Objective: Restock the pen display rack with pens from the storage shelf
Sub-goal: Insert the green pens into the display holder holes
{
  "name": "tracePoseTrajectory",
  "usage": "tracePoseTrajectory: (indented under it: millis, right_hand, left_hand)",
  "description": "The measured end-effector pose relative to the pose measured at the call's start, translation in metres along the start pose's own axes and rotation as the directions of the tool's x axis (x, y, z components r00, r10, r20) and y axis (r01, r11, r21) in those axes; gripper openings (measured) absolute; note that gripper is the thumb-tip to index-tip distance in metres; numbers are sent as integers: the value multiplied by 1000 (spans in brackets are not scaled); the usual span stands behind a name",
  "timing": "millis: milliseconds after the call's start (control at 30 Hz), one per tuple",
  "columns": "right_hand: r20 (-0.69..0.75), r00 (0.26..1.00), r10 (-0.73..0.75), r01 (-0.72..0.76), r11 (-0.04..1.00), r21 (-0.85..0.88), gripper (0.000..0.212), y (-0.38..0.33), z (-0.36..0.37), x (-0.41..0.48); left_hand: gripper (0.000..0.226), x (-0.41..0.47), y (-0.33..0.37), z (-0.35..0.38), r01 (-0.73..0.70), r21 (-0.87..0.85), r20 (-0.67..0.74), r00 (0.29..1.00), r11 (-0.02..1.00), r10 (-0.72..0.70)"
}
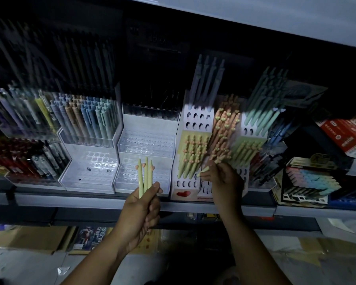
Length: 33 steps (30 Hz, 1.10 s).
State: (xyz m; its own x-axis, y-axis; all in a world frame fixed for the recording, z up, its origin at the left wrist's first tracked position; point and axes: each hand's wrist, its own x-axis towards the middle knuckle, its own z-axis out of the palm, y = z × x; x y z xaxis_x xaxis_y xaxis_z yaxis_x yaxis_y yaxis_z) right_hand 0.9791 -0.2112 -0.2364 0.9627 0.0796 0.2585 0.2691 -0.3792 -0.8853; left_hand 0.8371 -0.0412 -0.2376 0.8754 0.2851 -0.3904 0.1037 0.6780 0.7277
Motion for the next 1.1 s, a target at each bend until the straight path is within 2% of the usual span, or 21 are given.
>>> tracePoseTrajectory:
  millis: [167,300,533,667,1100]
  right_hand:
    - [103,992,-75,89,985,-150,36,11,14,6]
    - [148,983,-105,132,973,-187,33,15,23,6]
    - [75,997,-22,34,987,-160,29,19,27,6]
    - [67,998,21,-12,990,-142,8,20,28,3]
    - [156,985,-76,128,925,-358,22,15,17,11]
  left_hand:
    - [30,-2,0,-3,-4,25,23,1000,1000,4]
    - [30,-5,2,-6,-17,57,39,999,998,15]
    - [30,-4,3,-9,-25,74,44,999,997,22]
    - [31,-2,5,-10,-25,90,42,999,996,21]
    - [26,5,8,-4,-4,107,52,999,994,-2]
